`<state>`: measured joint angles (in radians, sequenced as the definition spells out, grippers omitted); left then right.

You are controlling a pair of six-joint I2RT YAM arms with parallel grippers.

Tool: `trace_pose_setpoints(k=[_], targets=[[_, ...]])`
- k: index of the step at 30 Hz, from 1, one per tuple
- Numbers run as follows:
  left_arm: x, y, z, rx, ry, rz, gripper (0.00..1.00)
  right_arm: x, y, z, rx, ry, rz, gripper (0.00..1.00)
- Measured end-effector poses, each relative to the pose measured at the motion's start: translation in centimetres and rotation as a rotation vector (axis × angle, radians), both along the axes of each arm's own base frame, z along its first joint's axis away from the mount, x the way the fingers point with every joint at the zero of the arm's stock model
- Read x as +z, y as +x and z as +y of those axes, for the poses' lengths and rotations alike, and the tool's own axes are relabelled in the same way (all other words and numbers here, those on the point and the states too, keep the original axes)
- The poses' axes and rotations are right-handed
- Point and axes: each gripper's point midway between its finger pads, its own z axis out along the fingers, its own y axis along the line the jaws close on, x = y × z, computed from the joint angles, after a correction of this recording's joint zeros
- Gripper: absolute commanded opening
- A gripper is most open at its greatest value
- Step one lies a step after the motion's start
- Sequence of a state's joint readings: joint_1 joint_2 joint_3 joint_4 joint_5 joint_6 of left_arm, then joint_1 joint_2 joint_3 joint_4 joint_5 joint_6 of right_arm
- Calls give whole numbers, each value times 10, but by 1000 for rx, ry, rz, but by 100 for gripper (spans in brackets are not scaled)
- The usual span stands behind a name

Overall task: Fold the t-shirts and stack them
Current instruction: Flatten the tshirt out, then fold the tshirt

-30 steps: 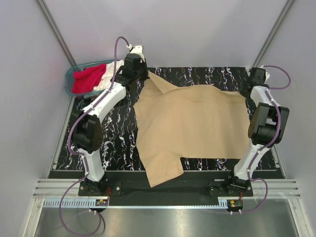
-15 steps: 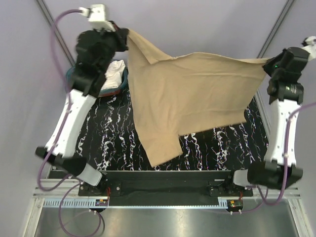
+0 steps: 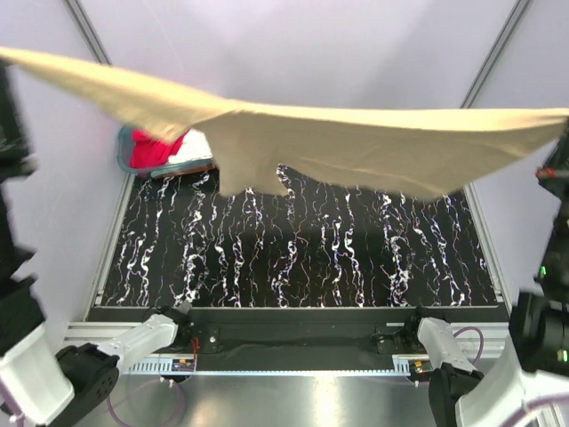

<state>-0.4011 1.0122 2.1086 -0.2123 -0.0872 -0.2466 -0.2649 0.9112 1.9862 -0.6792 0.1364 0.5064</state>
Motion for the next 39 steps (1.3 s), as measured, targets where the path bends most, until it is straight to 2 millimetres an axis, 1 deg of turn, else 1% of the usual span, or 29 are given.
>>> trace_pose_setpoints(k=[1,3,4,5,7,8,9,11,12,14,15,16,17,19,20,21,22,23,25,26,27,28,30,31,32,34,36,37,39], targets=[[7,-20,7,-11,-20,-39,0,9,-17,5,-1,-10,-36,0],[18,-51,19,-25,-50,-107,0,24,-45,12,-1,-26,-94,0],[23,-62,23,-28,-62,-135,0,25,-48,13,-1,-28,-101,0],[27,-68,25,-30,-71,-155,0,31,-59,16,-1,-34,-123,0],[30,-72,27,-29,-78,-173,0,30,-60,16,-3,-37,-120,0],[29,-68,25,-27,-74,-165,0,25,-54,14,-4,-35,-99,0],[27,-59,22,-22,-65,-151,0,20,-48,12,-6,-33,-78,0],[18,-30,11,-5,-39,-104,0,0,-23,5,-9,-24,-2,0],[8,-7,3,9,-16,-63,0,-14,-5,0,-12,-18,50,0],[-19,50,-18,37,42,40,0,-51,36,-12,-15,-2,166,0],[-40,84,-30,55,79,103,0,-68,54,-17,-18,4,214,0],[-65,121,-44,72,123,176,0,-94,77,-24,-19,14,285,0],[-96,161,-59,89,168,249,0,-121,102,-31,-21,23,354,0],[-172,239,-86,123,268,412,0,-177,148,-46,-28,34,479,0],[-205,267,-95,135,304,478,0,-207,169,-53,-31,38,537,0],[-256,302,-106,148,362,576,0,-232,187,-59,-34,41,578,0],[-307,335,-115,163,411,669,0,-270,206,-65,-35,48,648,0],[-356,363,-121,173,457,758,0,-306,223,-71,-36,51,713,0],[-450,406,-129,179,530,921,0,-373,254,-80,-30,52,821,0],[-490,422,-130,184,554,983,0,-402,268,-85,-27,50,866,0],[-519,432,-131,187,571,1026,0,-429,281,-89,-23,46,907,0],[-554,444,-132,189,591,1083,0,-450,292,-92,-20,42,936,0],[-595,469,-138,188,605,1134,0,-495,318,-100,-11,31,1000,0],[-610,480,-141,183,609,1148,0,-516,329,-103,-5,26,1029,0],[-622,489,-146,174,608,1158,0,-533,339,-106,-2,19,1052,0],[-631,501,-153,155,592,1160,0,-557,355,-112,2,7,1090,0],[-632,502,-157,137,572,1165,0,-566,366,-115,6,-9,1102,0],[-629,502,-159,131,556,1158,0,-565,369,-116,7,-15,1100,0],[-622,504,-163,114,524,1144,0,-554,375,-118,6,-26,1087,0]])
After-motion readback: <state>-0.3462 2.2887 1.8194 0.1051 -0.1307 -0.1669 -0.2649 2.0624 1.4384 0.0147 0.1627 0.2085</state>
